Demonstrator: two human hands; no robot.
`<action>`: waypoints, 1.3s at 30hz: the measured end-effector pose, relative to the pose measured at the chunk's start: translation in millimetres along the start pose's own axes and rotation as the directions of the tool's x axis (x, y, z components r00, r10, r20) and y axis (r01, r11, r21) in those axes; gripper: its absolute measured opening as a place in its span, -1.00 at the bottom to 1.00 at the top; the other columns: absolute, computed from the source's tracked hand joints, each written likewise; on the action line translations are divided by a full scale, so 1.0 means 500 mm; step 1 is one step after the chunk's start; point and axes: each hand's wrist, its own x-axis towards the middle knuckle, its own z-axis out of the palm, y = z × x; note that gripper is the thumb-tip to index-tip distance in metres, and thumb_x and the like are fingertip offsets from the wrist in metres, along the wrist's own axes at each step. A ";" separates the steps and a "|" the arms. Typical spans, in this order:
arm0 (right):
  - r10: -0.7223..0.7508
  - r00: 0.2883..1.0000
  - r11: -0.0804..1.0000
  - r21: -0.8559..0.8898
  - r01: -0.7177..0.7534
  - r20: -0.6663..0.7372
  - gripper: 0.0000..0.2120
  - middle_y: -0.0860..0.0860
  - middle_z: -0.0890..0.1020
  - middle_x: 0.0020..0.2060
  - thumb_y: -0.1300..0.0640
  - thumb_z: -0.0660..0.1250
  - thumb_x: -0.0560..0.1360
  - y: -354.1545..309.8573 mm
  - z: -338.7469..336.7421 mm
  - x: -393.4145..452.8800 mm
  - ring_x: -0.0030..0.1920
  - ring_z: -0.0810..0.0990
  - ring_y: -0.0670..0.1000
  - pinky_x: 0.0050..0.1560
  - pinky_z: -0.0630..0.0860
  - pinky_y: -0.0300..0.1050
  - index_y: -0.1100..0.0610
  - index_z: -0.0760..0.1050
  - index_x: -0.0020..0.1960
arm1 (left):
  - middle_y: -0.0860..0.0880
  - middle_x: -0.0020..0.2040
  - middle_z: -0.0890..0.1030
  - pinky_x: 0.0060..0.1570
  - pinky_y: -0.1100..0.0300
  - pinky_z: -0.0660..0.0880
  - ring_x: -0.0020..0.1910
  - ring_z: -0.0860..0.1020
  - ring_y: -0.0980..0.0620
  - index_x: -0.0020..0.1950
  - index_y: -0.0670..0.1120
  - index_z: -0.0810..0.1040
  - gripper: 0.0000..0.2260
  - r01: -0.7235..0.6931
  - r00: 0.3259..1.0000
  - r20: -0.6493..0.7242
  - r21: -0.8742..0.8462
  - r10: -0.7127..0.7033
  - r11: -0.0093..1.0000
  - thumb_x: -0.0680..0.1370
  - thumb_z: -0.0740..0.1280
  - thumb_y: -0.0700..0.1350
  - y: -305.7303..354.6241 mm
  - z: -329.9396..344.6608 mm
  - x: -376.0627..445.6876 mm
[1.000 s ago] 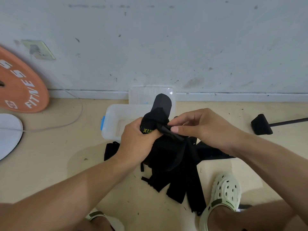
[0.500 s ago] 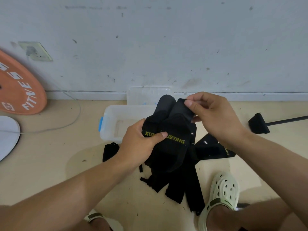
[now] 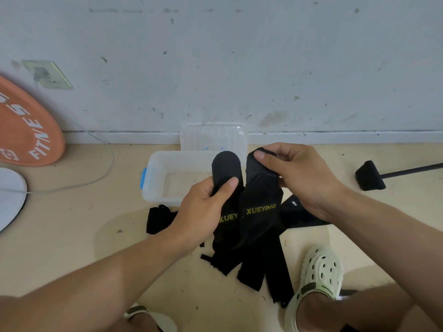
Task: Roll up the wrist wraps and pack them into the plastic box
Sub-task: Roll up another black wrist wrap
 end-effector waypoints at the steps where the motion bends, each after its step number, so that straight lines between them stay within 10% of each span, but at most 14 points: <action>1: 0.001 1.000 1.000 -0.014 -0.001 0.001 -0.89 0.06 0.77 -0.12 0.13 0.45 0.57 0.003 0.003 -0.002 -0.16 0.72 -0.06 -0.14 0.61 -0.22 0.12 0.72 0.03 | 0.11 0.03 0.76 0.33 -0.08 0.54 0.12 0.69 0.10 0.14 0.08 0.70 -0.77 -0.008 1.000 -0.011 0.001 0.008 1.000 0.67 0.28 0.10 -0.001 0.001 0.000; 18: -0.004 0.997 0.984 -0.179 0.017 0.077 -0.91 0.04 0.77 -0.16 0.06 0.57 0.44 0.008 0.021 -0.017 -0.09 0.75 0.01 0.03 0.65 -0.22 0.01 0.75 -0.05 | -0.03 0.02 0.76 0.23 -0.13 0.60 0.07 0.71 -0.02 0.16 -0.02 0.69 -0.77 -0.087 0.996 -0.022 0.006 0.087 0.996 0.71 0.25 -0.01 0.001 -0.008 0.011; 39: -0.020 0.998 0.981 -0.190 0.030 0.052 -0.78 -0.04 0.76 -0.21 0.26 0.54 0.47 0.013 0.013 -0.012 -0.33 0.60 -0.13 -0.30 0.48 -0.40 0.00 0.71 0.04 | -0.01 0.02 0.73 0.11 0.07 0.62 0.06 0.70 -0.01 0.15 -0.03 0.64 -0.70 -0.015 0.999 -0.047 -0.074 0.011 0.997 0.45 0.59 -0.13 -0.017 -0.015 0.020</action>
